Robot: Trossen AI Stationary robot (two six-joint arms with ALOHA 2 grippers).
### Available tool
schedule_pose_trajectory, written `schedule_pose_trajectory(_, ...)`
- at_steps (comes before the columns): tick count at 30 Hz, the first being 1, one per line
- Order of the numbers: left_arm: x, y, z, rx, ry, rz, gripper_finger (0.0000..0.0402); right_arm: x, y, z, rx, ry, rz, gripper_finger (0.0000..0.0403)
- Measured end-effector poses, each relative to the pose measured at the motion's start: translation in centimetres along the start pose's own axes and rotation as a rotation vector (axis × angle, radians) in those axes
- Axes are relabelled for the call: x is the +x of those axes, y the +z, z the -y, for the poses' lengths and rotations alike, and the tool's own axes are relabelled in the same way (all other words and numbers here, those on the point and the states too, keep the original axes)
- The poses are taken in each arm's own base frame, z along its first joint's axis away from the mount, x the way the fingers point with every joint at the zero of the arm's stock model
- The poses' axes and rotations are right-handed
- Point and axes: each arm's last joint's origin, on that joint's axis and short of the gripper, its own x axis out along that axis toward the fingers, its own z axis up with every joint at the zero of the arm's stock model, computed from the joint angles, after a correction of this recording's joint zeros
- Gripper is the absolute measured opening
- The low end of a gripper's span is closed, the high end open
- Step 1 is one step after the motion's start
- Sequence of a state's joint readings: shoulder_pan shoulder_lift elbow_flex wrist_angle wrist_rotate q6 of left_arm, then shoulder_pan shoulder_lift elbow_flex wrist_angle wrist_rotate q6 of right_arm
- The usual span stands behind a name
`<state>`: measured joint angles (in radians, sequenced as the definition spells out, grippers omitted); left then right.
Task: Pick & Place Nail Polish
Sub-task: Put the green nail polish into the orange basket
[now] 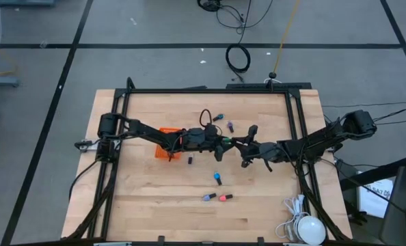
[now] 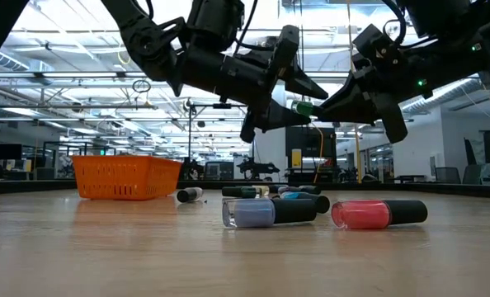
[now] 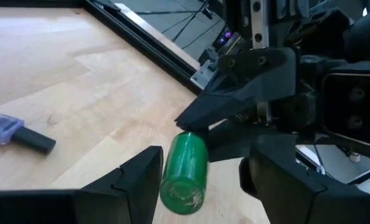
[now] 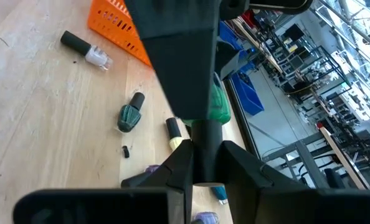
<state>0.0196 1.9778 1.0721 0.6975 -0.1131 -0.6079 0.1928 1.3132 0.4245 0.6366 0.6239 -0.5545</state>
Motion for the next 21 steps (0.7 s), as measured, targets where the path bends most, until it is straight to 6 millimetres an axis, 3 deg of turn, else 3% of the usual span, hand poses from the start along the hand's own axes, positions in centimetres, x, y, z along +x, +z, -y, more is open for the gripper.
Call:
schedule_pose_trajectory(5,0.00,0.06,0.02,-0.001,-0.003,0.005,0.0194,0.00,0.01,0.00,0.006,0.000,0.000,0.0050)
schedule_pose_trajectory(13,-0.01,0.02,-0.08,0.004,0.007,0.003,0.0059,-0.01,-0.01,0.01,0.010,-0.002,-0.002,0.0050)
schedule_pose_trajectory(17,-0.01,0.02,-0.05,0.072,-0.001,-0.001,0.0052,-0.01,-0.03,0.00,0.029,-0.001,-0.004,0.0053)
schedule_pose_trajectory(21,-0.18,0.36,0.28,0.150,-0.021,0.005,0.0052,-0.01,0.01,0.01,0.109,0.000,0.001,0.0117)
